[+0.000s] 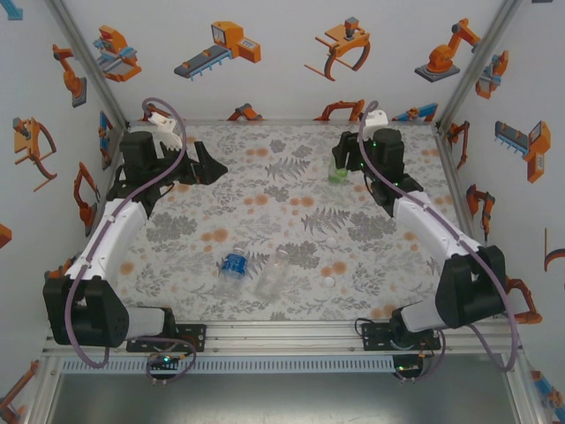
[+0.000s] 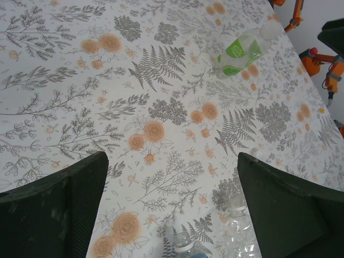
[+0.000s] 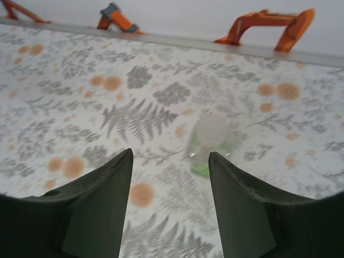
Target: Screw on the bottle caps
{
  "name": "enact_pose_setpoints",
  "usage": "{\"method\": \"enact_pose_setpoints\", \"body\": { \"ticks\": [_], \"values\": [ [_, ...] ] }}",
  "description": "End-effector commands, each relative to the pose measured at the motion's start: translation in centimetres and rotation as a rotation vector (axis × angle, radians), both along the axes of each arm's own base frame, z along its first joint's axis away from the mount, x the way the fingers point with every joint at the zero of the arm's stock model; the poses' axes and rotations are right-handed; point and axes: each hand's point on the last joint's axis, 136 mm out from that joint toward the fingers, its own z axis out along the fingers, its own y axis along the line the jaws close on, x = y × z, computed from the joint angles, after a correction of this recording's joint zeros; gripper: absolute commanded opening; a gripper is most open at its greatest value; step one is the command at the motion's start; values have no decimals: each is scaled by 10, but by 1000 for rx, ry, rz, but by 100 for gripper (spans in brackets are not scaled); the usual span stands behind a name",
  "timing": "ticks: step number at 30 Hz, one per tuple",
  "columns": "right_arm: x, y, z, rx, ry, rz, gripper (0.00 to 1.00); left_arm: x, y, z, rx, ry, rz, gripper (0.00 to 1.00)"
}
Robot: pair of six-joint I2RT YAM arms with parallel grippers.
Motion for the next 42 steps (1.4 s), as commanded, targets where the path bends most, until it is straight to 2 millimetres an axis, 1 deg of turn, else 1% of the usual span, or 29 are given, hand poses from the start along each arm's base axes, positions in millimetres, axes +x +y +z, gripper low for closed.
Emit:
{"method": "enact_pose_setpoints", "body": {
  "ticks": [1, 4, 6, 9, 11, 14, 18, 20, 22, 23, 28, 32, 36, 42],
  "values": [
    [-36, 18, -24, 55, 220, 26, 52, -1, 3, 17, 14, -50, 2, 97],
    [-62, 28, -43, 139, 374, -12, 47, -3, 4, 18, 16, -52, 7, 97],
    [-79, 40, -57, 201, 484, -12, 43, -5, 5, 20, 17, -59, 8, 97],
    [-106, 57, -76, 240, 617, -19, 42, -7, 4, 24, 11, -81, 6, 97],
    [-122, 66, -84, 262, 674, -42, 44, -8, 4, 26, 6, -88, 5, 97],
    [-142, 80, -99, 297, 758, -77, 53, -9, 4, 28, 3, -90, 6, 97],
    [-162, 88, -119, 235, 838, -178, 62, -11, 4, 29, 0, -94, 10, 97],
    [-169, 89, -126, 215, 857, -231, 70, -11, 4, 31, -4, -97, 7, 97],
    [-174, 94, -132, 206, 872, -255, 81, -11, 4, 30, -2, -94, 9, 97],
    [-176, 97, -135, 196, 879, -266, 84, -11, 5, 30, -1, -93, 11, 97],
    [-187, 111, -158, 116, 938, -314, 84, -11, 5, 32, -2, -95, 13, 97],
    [-194, 132, -175, 80, 978, -301, 84, -13, 5, 33, 1, -98, 13, 97],
    [-198, 145, -189, 39, 1014, -296, 83, -15, 4, 37, -2, -108, 7, 97],
    [-203, 153, -210, -7, 1063, -304, 81, -17, 4, 41, -4, -117, 6, 97]
  ]
}}
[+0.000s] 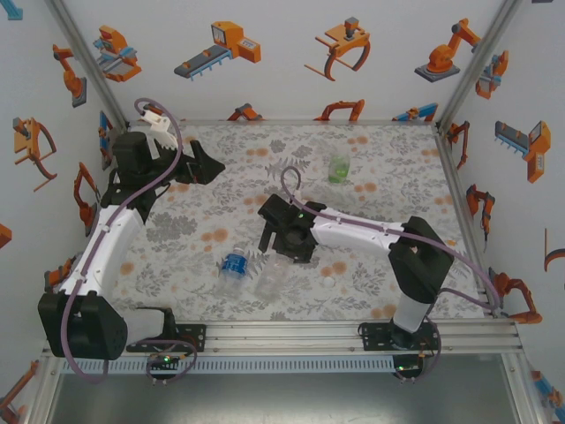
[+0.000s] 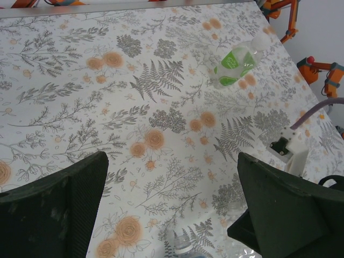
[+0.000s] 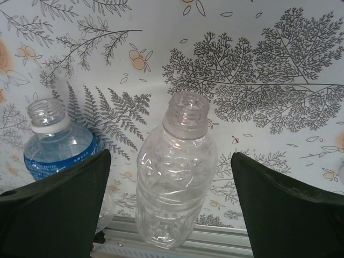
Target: Screw on the bottle caps
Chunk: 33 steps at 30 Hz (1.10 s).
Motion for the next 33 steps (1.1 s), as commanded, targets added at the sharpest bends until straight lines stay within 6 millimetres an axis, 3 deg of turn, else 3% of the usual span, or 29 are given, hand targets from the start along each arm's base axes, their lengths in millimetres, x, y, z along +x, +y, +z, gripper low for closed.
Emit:
{"method": "enact_pose_setpoints", "body": {
  "ticks": [1, 11, 21, 26, 33],
  "values": [
    [-5, 1, -7, -27, 45, -12, 81, -5, 1, 14, -4, -41, -6, 97],
    [-14, 7, -32, -47, 119, -5, 76, -8, 0, 20, -7, -47, -11, 97],
    [-16, 5, -44, -60, 138, -30, 62, -7, 0, 18, -7, -37, -13, 97],
    [-11, 3, -33, -56, 99, -32, 57, -5, 0, 14, -8, -19, -11, 97],
    [9, -6, 9, -71, -53, -2, 57, 1, 4, 12, -16, -9, 26, 97]
  ]
}}
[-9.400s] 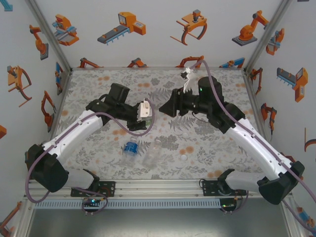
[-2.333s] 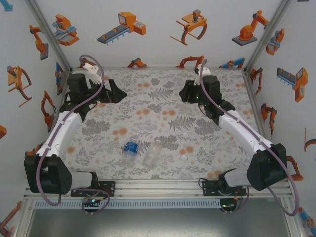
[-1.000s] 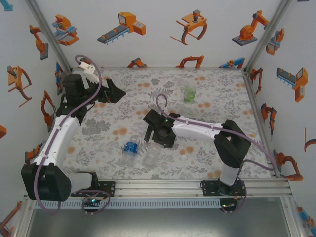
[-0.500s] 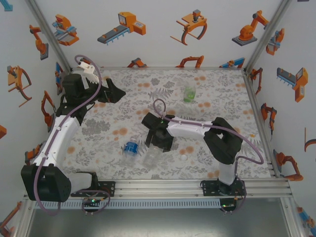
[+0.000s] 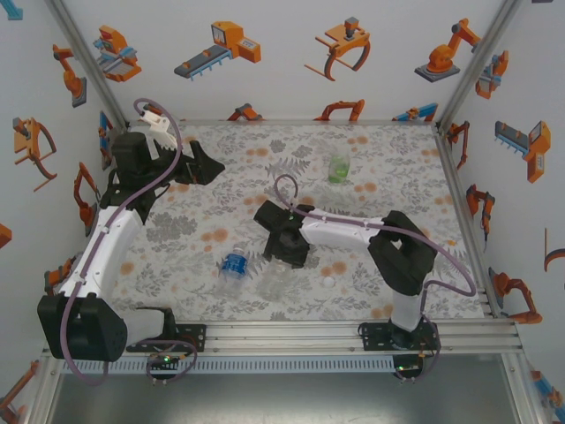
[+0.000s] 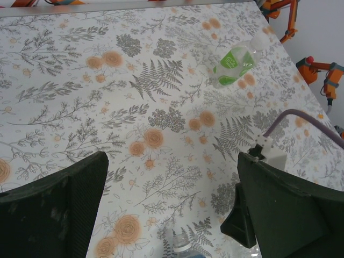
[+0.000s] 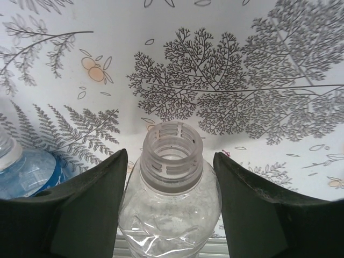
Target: Screw on the bottle caps
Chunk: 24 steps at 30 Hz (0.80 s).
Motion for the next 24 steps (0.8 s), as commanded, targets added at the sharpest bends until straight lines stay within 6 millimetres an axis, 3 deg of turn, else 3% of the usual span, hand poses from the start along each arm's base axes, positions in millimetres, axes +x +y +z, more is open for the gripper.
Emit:
{"method": "enact_pose_setpoints", "body": {
  "ticks": [1, 6, 15, 19, 24],
  "values": [
    [18, -3, 46, 4, -139, 32, 56, 3, 3, 12, -18, -13, 24, 97],
    [37, -9, 77, 12, -262, 75, 56, 3, 1, 11, -20, -30, 9, 97],
    [78, -21, 124, 129, -452, 141, 49, -20, -41, 17, -28, -77, -253, 97],
    [95, -20, 153, 302, -546, 204, 43, -35, -63, 25, -27, -116, -363, 97],
    [114, -33, 188, 450, -648, 216, 28, -57, -89, 30, -63, -156, -490, 95]
  ]
}}
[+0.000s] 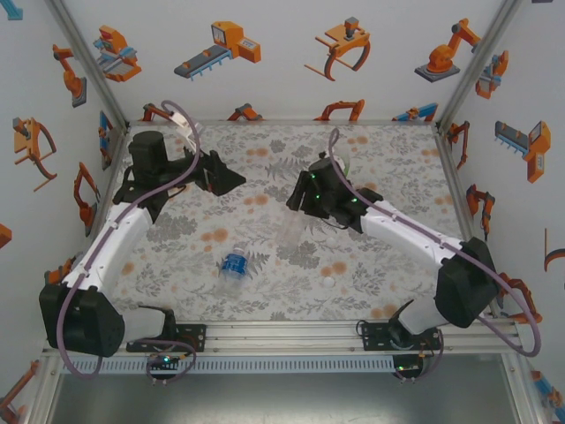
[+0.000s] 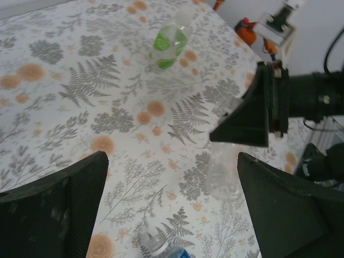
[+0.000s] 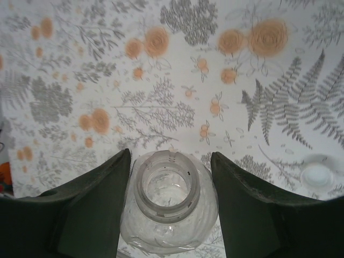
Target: Screw on the bottle caps
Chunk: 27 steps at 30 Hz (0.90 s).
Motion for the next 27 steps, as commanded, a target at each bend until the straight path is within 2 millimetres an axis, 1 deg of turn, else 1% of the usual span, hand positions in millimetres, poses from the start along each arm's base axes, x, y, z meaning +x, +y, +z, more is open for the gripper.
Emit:
{"method": "enact_pose_setpoints", "body": {
  "ticks": [1, 5, 9, 11, 13, 18, 21, 23, 27],
  "values": [
    [10, 11, 51, 127, -153, 114, 26, -23, -23, 23, -41, -106, -151, 95],
    [12, 6, 80, 144, -225, 156, 20, -43, -46, 18, -42, -133, -253, 94],
    [5, 5, 114, 187, -309, 211, 16, -66, -71, 9, -16, -157, -362, 94],
    [1, 5, 130, 210, -347, 228, 15, -71, -80, 4, -8, -155, -388, 94],
    [-3, 5, 143, 232, -377, 240, 13, -68, -86, -1, 4, -140, -377, 93],
    [-12, 8, 165, 299, -424, 273, 12, -65, -103, -11, -1, -87, -392, 91],
    [-16, 7, 174, 331, -456, 274, 11, -69, -116, -13, -13, -71, -422, 91],
    [-18, 6, 178, 338, -473, 273, 11, -71, -123, -15, -24, -57, -434, 91],
    [-18, 0, 179, 328, -489, 253, 9, -72, -135, -11, -77, -38, -454, 91]
  ]
}}
